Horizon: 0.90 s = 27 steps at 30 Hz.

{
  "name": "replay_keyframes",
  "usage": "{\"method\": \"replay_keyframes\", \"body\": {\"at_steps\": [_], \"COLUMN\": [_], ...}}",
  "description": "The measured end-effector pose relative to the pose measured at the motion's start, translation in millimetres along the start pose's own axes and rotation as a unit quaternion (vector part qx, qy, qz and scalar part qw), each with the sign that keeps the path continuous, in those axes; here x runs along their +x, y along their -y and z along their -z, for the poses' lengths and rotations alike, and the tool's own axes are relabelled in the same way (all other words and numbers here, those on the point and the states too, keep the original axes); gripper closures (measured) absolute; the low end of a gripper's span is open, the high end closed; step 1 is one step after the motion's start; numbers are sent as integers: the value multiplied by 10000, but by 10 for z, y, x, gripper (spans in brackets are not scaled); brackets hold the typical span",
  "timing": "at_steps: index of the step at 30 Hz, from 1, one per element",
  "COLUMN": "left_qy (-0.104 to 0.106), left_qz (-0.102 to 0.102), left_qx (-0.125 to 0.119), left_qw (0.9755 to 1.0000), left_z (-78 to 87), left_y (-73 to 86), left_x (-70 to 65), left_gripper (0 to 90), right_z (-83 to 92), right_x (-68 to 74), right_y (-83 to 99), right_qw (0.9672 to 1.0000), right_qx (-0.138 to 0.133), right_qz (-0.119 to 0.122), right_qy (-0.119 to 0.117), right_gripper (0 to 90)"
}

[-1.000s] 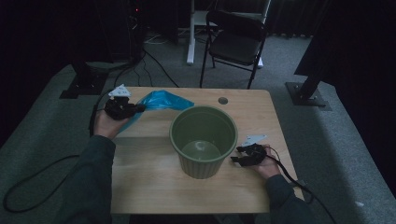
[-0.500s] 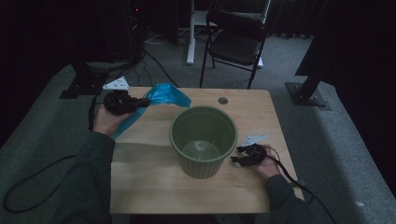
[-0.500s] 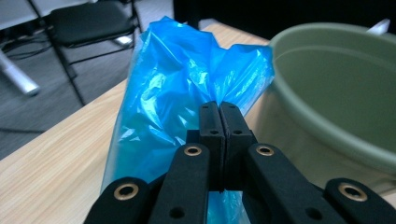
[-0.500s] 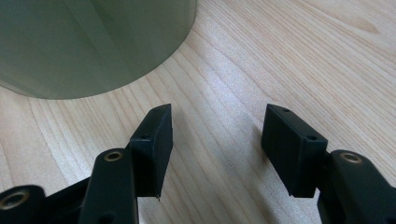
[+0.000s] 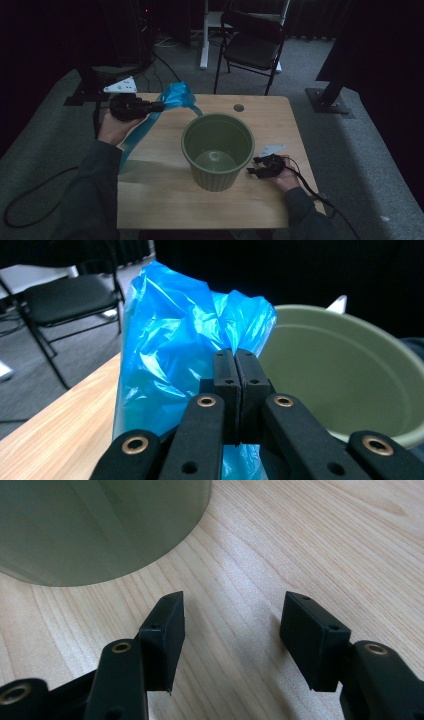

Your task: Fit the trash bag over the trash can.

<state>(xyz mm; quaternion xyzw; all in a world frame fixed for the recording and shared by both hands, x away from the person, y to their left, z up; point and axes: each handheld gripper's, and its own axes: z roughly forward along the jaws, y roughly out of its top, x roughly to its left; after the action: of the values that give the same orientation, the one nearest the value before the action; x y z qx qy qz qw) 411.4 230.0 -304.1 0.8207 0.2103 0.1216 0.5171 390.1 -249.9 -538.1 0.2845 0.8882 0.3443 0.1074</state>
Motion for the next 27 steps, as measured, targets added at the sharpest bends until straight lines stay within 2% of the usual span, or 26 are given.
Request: {"method": "replay_keyframes", "body": {"at_steps": [2, 3, 7, 13, 14, 15, 17, 21, 22, 23, 25, 26, 27], "left_qy": [172, 172, 409, 797, 797, 953, 1122, 1348, 1348, 1479, 1564, 1604, 1712], "left_qz": [-53, -53, -131, -281, -281, -340, -363, -427, -427, -440, -521, -530, -533], "left_qx": [-69, -69, -95, -49, -49, -54, -34, 136, 136, 197, 300, 295, 264], "left_qw": [9998, 9998, 9990, 9964, 9964, 9949, 9930, 9899, 9899, 9878, 9859, 9852, 9834], "left_z": [4, 4, -26, -110, -110, -147, -194, -324, -324, -382, -432, -444, -453], "left_y": [-35, -35, -67, -80, -80, -79, -61, 0, 0, 26, 32, 32, 33], "left_x": [-54, -54, -130, -256, -256, -318, -369, -470, -470, -513, -557, -574, -597], "left_gripper": [895, 895, 895, 895, 895, 895, 895, 895, 895, 895, 895, 894, 895], "right_z": [0, 0, 0, 1, 1, 1, 1, 1, 1, 1, 1, 1, 1], "right_x": [0, 0, 0, 1, 1, 1, 1, 1, 1, 2, 2, 2, 2], "right_y": [0, 0, 1, 1, 1, 1, 1, 1, 1, 1, 2, 2, 2], "right_qw": [10000, 10000, 10000, 10000, 10000, 10000, 10000, 10000, 10000, 10000, 10000, 10000, 10000], "right_qx": [-2, -2, -3, -1, -1, 0, -2, -1, -1, -1, -2, -2, -3], "right_qz": [2, 2, 6, 6, 6, 6, 9, 10, 10, 12, 13, 14, 13], "right_qy": [0, 0, -2, -5, -5, -6, -8, -8, -8, -9, -8, -8, -9], "right_gripper": [429, 429, 429, 429, 429, 429, 429, 429, 429, 429, 429, 429, 429]}}
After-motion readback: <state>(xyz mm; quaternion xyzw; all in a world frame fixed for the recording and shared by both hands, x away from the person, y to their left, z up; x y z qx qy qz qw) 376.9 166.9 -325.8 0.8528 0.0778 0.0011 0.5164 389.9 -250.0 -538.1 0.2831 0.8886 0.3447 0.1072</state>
